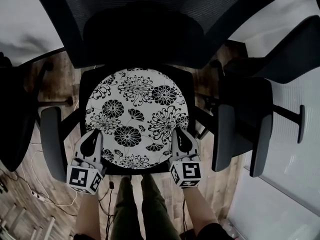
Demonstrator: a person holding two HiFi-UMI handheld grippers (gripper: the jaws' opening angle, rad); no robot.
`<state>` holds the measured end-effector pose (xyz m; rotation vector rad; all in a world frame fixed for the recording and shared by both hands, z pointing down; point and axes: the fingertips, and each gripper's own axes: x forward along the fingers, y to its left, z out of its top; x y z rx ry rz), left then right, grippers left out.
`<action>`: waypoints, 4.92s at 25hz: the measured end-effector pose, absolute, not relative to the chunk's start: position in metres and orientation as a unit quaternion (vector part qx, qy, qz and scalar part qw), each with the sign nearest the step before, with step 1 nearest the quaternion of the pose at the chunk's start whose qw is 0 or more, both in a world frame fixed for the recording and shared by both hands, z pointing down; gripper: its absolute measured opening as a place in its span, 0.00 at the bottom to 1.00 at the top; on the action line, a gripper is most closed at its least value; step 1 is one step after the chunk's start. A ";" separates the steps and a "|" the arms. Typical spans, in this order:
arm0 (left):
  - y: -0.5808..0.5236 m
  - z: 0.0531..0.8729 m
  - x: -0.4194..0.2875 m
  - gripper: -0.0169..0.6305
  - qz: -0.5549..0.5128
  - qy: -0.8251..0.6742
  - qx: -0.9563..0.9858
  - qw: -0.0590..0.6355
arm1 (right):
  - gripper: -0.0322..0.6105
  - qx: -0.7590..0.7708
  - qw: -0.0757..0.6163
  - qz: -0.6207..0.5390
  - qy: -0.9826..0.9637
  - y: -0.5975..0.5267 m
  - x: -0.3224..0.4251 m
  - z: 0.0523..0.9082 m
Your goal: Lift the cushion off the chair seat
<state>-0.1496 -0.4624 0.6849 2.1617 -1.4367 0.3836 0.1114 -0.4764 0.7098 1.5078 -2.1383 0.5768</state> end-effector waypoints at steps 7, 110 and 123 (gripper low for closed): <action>-0.458 0.712 -0.166 0.49 0.168 -0.558 0.754 0.304 | 0.45 0.537 0.245 0.254 -0.766 -0.473 0.118 0.731; -0.454 0.750 -0.178 0.06 0.169 -0.498 0.715 0.461 | 0.11 0.520 0.345 0.302 -0.721 -0.482 0.125 0.718; -0.450 0.752 -0.177 0.06 0.159 -0.504 0.725 0.443 | 0.11 0.522 0.330 0.288 -0.732 -0.481 0.126 0.719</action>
